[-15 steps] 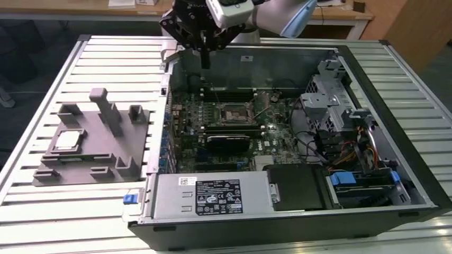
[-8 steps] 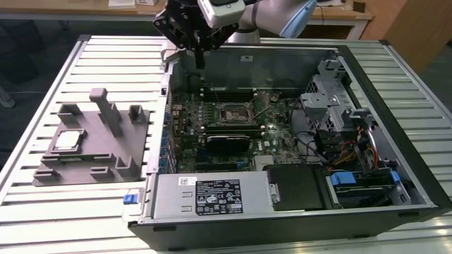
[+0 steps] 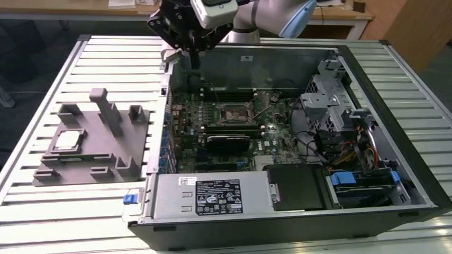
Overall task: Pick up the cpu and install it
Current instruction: 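Reach for the cpu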
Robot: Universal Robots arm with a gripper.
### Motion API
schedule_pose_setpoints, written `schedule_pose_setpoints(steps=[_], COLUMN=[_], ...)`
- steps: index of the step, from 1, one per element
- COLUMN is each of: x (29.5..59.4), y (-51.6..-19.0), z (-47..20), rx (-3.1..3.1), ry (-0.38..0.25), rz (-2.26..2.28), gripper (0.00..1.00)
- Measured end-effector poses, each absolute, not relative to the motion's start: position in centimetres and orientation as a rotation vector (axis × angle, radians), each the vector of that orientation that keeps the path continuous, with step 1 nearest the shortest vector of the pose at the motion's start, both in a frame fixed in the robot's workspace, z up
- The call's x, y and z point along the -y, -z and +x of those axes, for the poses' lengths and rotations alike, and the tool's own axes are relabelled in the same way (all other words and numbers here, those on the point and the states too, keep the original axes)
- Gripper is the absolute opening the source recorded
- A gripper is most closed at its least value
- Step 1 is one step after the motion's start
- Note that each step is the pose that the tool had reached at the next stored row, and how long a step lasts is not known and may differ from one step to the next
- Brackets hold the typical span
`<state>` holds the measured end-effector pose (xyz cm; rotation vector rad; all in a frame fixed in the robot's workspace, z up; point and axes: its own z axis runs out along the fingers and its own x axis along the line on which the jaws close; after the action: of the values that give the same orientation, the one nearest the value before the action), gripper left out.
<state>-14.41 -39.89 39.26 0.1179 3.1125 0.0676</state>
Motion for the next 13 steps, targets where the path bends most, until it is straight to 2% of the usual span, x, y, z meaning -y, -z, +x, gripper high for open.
schedule_pose_setpoints(steps=[13], x=[39.9], y=[-39.2], z=[-16.5], rx=[-3.113], ry=[-0.068], rz=[0.118], gripper=[0.11])
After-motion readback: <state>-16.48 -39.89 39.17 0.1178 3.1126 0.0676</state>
